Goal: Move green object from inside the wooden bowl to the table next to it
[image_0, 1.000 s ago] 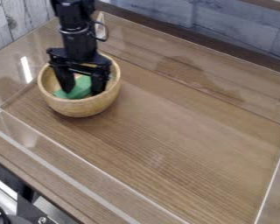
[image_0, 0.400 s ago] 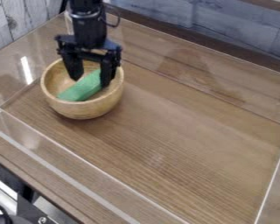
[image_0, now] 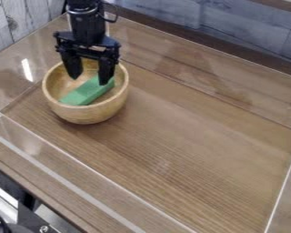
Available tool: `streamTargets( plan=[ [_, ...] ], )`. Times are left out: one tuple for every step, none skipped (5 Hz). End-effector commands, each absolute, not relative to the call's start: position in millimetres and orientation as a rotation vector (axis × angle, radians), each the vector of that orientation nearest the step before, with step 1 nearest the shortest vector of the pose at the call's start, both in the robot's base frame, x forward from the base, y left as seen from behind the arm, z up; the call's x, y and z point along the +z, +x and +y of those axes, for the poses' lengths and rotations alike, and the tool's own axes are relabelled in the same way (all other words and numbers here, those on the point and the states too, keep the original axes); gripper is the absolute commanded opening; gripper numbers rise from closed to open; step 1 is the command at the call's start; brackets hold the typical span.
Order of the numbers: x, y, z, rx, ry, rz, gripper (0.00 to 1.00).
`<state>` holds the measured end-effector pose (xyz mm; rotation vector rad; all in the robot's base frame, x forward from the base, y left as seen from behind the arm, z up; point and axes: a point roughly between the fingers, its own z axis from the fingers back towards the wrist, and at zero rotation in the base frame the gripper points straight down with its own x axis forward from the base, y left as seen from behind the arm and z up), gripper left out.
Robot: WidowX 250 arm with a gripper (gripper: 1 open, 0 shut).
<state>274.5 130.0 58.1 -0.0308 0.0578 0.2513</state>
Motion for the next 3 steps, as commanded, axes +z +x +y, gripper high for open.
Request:
streamTargets(
  plan=[
    [75.4,285.0,142.6,0.257,-0.006,0.011,1.00],
    [76.3,285.7,147.8,0.267,-0.003,0.023,1.00],
    [70.5,282.0,144.1,0.266,0.001,0.037,1.00]
  ],
)
